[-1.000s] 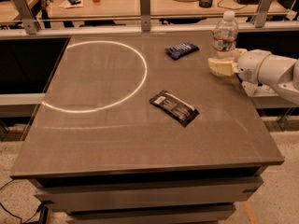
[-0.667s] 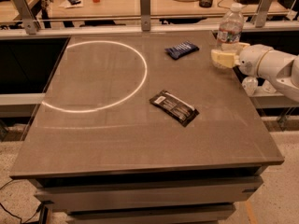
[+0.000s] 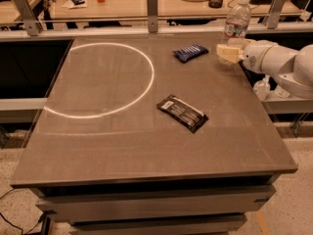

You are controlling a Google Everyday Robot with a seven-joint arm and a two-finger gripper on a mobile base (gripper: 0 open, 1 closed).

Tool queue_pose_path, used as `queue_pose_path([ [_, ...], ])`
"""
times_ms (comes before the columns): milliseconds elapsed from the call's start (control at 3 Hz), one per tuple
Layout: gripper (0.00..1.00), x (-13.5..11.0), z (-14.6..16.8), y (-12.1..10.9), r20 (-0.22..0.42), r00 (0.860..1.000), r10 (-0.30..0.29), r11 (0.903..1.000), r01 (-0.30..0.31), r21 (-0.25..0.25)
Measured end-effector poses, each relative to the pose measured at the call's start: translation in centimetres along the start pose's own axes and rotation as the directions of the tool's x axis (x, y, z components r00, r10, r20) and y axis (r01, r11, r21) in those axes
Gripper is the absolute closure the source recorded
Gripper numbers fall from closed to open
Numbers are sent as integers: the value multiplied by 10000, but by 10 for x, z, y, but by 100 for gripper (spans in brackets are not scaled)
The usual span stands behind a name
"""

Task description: Move water bottle near rxbar blueberry

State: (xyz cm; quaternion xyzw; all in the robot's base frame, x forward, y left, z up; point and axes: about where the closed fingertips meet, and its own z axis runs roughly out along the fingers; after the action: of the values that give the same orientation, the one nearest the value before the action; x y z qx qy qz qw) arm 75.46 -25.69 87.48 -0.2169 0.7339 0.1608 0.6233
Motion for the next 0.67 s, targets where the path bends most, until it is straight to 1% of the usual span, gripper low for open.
queue_pose_path([
  [333, 100, 4, 19, 4, -349, 9994, -44, 9998, 37, -197],
  [667, 100, 12, 40, 5, -596, 9982, 58, 9994, -78, -331],
])
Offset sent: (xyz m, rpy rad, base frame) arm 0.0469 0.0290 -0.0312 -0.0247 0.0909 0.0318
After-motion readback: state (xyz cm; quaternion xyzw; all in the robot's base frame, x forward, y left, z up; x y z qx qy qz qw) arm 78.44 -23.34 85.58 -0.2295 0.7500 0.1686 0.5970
